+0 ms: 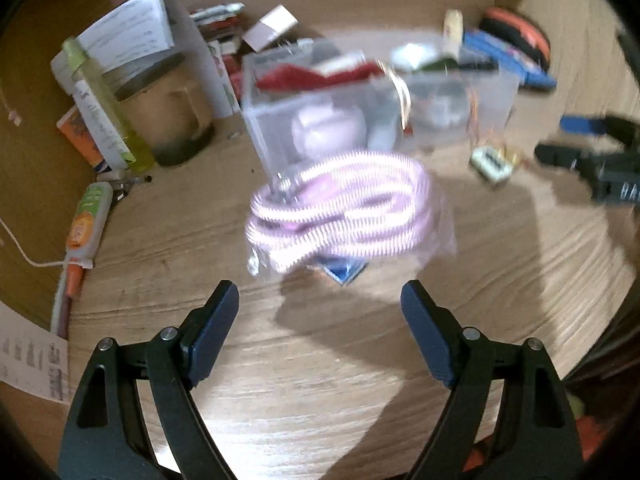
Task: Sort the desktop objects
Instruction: 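Grasp the bagged pink rope with the left tool while the right tool grasps the gold beads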
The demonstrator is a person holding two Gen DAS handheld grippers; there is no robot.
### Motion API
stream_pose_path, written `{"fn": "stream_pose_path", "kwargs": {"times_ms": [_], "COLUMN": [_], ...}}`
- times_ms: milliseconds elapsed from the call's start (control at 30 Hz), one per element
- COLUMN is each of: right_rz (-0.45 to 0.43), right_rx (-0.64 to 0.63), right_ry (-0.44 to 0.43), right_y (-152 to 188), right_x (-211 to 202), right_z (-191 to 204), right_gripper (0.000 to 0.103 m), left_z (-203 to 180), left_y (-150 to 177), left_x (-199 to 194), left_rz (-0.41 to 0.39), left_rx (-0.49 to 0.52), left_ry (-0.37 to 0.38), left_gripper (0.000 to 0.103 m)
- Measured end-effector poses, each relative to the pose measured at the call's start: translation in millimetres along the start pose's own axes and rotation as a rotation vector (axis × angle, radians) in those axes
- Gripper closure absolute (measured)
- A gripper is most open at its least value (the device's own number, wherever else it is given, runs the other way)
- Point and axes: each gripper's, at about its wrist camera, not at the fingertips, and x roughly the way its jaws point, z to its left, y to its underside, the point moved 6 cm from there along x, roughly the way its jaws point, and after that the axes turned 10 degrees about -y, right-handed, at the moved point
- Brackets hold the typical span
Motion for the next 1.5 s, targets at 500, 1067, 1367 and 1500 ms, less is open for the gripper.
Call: {"fn": "stream_pose_path", "kwargs": {"times_ms": [500, 1067, 1367, 1500], "right_rz": [0.088, 0.104, 0.067, 0.036], "right_rx": [-0.013, -0.061, -0.039, -0.028], "right_ry": [-0.038, -0.131, -0.152, -0.16], "right_y": [4, -13, -14, -20], "right_x": [29, 54, 40, 26], "right_z": [-2, 20, 18, 15], "right_gripper": [0.036, 0.086, 0.087, 0.087], "left_z": [-31, -15, -8, 3], "left_y": [-30, -60, -68, -73], "left_x": [11, 0, -27, -41], "left_rz": [-0.063, -0.116, -0.152, -0.169], "left_rx": [0.074, -0.023, -0.027, -0.055], "left_ry": [-0.112, -0.004, 0.066, 0.106], "left_gripper": [0.012, 0.047, 0.08, 0.084]}}
